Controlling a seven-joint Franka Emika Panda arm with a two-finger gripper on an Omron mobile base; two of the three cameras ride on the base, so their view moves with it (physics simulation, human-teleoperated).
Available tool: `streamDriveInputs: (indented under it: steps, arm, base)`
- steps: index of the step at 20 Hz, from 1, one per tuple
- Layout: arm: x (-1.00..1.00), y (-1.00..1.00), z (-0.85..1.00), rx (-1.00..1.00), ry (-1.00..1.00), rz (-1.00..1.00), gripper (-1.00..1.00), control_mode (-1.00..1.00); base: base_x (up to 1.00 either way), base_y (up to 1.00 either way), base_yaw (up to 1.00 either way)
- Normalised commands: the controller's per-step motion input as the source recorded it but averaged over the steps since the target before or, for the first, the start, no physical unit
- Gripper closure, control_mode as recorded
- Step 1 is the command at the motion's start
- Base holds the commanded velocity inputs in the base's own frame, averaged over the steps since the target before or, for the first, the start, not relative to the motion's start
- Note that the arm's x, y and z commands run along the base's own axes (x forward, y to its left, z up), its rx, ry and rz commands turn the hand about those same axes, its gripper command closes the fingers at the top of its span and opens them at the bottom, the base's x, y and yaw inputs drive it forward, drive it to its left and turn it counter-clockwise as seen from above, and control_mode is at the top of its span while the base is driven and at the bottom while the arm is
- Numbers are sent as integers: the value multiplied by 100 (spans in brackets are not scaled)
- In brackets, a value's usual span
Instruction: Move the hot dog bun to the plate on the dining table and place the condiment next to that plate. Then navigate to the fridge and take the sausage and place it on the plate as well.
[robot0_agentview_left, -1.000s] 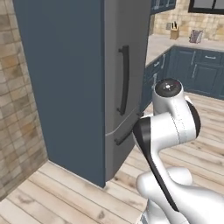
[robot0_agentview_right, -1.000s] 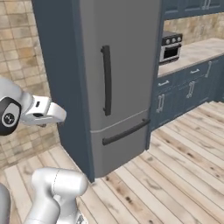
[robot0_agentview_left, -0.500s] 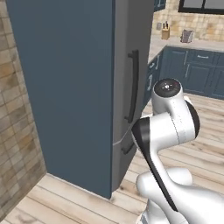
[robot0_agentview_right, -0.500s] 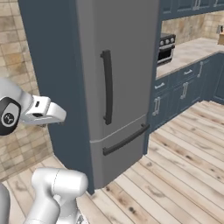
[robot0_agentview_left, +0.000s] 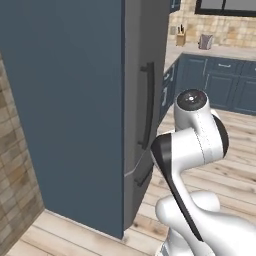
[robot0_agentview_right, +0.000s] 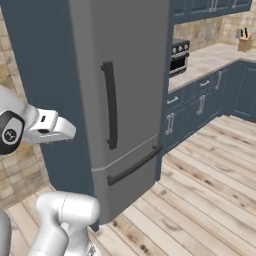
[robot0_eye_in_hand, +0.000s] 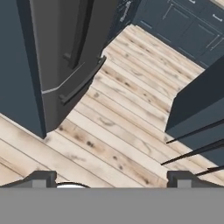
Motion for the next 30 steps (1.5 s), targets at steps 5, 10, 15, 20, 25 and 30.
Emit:
streamDriveInputs:
  steps: [5, 10, 15, 20, 25, 30]
  arm:
    - [0, 0, 0, 0, 0, 0, -100, 100]
    - [0, 0, 0, 0, 0, 0, -100, 100]
    - [0, 0, 0, 0, 0, 0, -100, 100]
    - [0, 0, 0, 0, 0, 0, -100, 100]
    - [0, 0, 0, 0, 0, 0, -100, 100]
    - [22, -50, -9, 15, -5, 10, -100, -100]
  base:
    - [47, 6, -8]
    - [30, 18, -2]
    - [37, 33, 0]
    - [44, 28, 0]
    - [9, 0, 2]
    - [0, 0, 0]
